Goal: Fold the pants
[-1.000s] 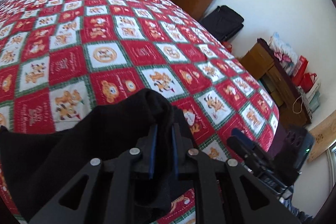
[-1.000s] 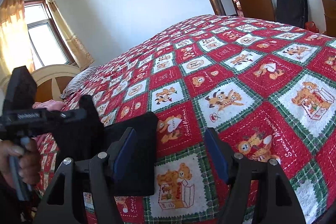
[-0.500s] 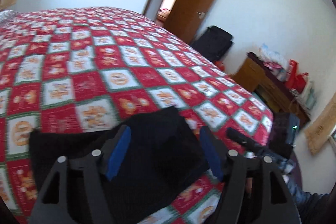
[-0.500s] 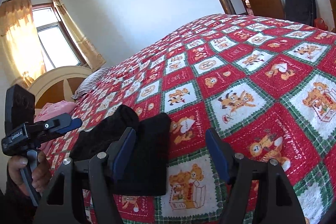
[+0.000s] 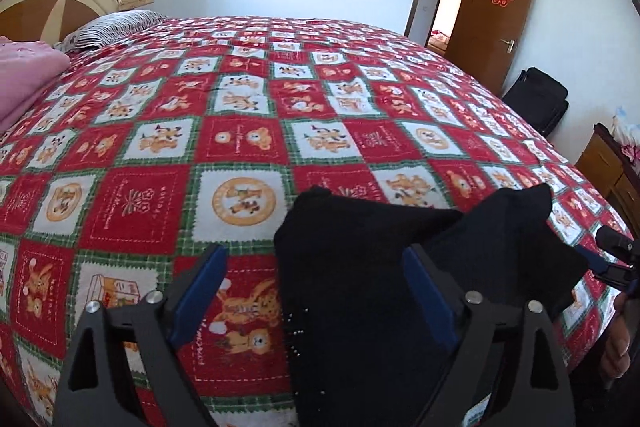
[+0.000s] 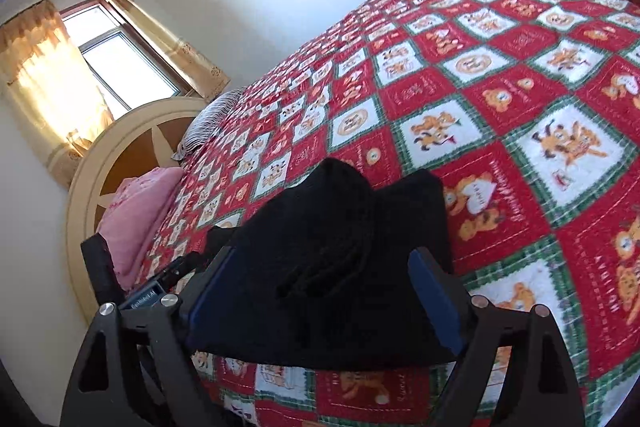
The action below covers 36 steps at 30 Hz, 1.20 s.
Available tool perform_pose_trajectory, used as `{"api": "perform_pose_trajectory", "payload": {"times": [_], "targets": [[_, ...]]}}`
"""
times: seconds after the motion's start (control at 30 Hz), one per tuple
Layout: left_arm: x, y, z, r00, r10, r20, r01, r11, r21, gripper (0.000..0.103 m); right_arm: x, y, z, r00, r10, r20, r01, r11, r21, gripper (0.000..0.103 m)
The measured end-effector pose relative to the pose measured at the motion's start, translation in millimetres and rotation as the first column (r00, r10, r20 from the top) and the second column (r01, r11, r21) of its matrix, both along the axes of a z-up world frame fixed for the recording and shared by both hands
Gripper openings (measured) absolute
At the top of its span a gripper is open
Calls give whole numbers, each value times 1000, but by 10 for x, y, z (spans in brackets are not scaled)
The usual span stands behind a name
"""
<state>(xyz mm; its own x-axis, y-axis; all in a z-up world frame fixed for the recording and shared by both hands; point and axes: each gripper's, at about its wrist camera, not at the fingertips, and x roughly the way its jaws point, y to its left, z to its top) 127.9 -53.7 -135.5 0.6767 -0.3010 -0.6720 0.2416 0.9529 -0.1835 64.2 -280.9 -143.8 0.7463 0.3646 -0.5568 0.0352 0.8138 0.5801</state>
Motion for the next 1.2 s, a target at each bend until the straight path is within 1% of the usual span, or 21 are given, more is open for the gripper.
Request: {"api": "perform_pose_trajectory", "payload": {"times": [0.07,0.13,0.23,0.33,0.37,0.4,0.43,0.47,0.53,0.63,0.7,0.77,0.8,0.87,0.93,1.0,1.03,1.07,1.13,1.17,1.2], "targets": [[9,-27,-50,1000,-9,-15,9,1000,-6,92,26,53,1,999,-22,-26,20,999,-48,87],[-5,-61,-73,1000,-19,-18,19,1000,0,92,50,97,9,999,-20,-47,16,996,-83,87],[-44,-103,-91,999,-32,-15,32,999,16,92,113,123,-24,997,-3,-74,-3,998,-69,87],[-51,-108,-95,999,-32,-14,32,999,21,92,191,205,-75,994,14,-112,-25,995,-98,87],[-46,-100,-96,999,-29,-16,30,999,17,92,198,220,-87,994,15,-110,-26,995,-100,77],[-43,-89,-93,1000,-26,-17,26,1000,13,92,196,238,-87,995,13,-101,-25,993,-117,60],[-38,-82,-88,1000,-23,-15,23,1000,10,92,211,271,-86,995,18,-102,-34,987,-156,24],[-38,-75,-75,1000,-20,-10,20,1000,8,92,211,288,-82,994,17,-105,-37,982,-188,19],[-36,-72,-59,1000,-18,2,18,1000,11,92,166,235,-53,996,14,-86,-28,985,-168,17],[-8,-68,-91,1000,-7,7,7,1000,24,95,21,120,60,1000,10,-21,-13,988,-153,16],[26,-52,-152,1000,9,-7,-9,1000,28,95,-66,-12,57,1000,-19,-5,18,990,-142,16],[65,-31,-225,999,20,-25,-19,1000,22,96,-92,-124,-21,999,-39,-32,34,989,-141,16],[83,-16,-258,999,31,-31,-30,999,20,97,-87,-196,-120,996,-58,-69,48,990,-135,16],[108,8,-298,998,37,-45,-37,999,0,99,-85,-327,-346,988,-74,-137,65,995,-74,17],[117,27,-287,998,55,-44,-55,998,-15,99,-112,-384,-423,985,-79,-150,72,996,-55,17],[109,16,-234,998,58,-24,-58,998,-11,99,-122,-384,-383,986,-76,-149,67,996,-62,18],[108,14,-211,998,59,-13,-59,998,-11,99,-127,-368,-347,986,-77,-146,66,994,-82,27],[101,12,-168,998,57,4,-57,998,-18,99,-131,-358,-320,984,-95,-147,78,990,-116,43],[119,4,-114,998,54,27,-53,998,-28,99,-157,-351,-234,978,-164,-130,137,971,-195,59],[141,-8,-98,998,57,33,-56,998,-26,99,-175,-324,-154,977,-191,-90,166,959,-230,59],[175,-27,-95,998,55,32,-54,998,-25,99,-182,-274,-51,980,-197,-41,180,948,-261,59]]}}
